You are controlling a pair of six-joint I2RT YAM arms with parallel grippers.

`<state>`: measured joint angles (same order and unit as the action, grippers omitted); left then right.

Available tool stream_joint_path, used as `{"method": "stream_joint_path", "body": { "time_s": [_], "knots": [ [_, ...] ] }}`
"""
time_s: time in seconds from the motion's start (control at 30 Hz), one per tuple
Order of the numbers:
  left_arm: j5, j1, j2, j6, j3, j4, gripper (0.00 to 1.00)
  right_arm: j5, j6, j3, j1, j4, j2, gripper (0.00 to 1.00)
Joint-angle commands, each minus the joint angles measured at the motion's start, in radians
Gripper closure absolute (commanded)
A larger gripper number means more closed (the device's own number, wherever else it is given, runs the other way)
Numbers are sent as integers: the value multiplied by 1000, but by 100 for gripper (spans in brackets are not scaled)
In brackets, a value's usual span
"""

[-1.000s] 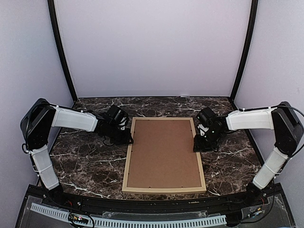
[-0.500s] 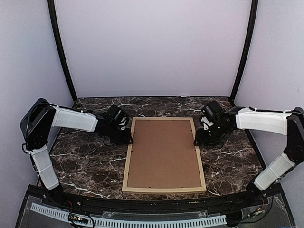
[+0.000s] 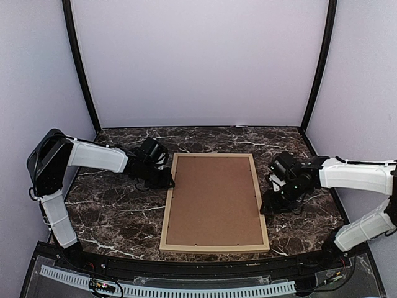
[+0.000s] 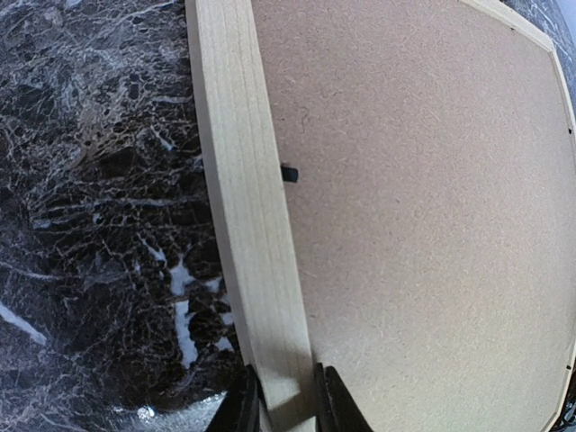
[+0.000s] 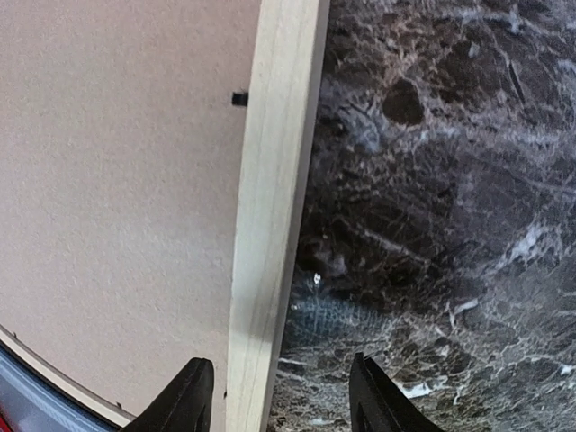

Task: Put the photo into the frame
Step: Press the fastener onto the backboard.

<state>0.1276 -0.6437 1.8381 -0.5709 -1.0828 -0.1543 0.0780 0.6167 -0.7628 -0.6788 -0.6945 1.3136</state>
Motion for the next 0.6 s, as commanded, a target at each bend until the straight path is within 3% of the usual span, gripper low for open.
{"method": "stream_joint_path", "body": {
  "time_s": [0.0,0.57],
  "knots": [
    [19,-18,42,20,27,-33,94,-3,60,46,-33,-35,-51,48],
    [21,-18,53,21,25,-30,94,-19,73,82,-95,-28,8,48]
  ]
}}
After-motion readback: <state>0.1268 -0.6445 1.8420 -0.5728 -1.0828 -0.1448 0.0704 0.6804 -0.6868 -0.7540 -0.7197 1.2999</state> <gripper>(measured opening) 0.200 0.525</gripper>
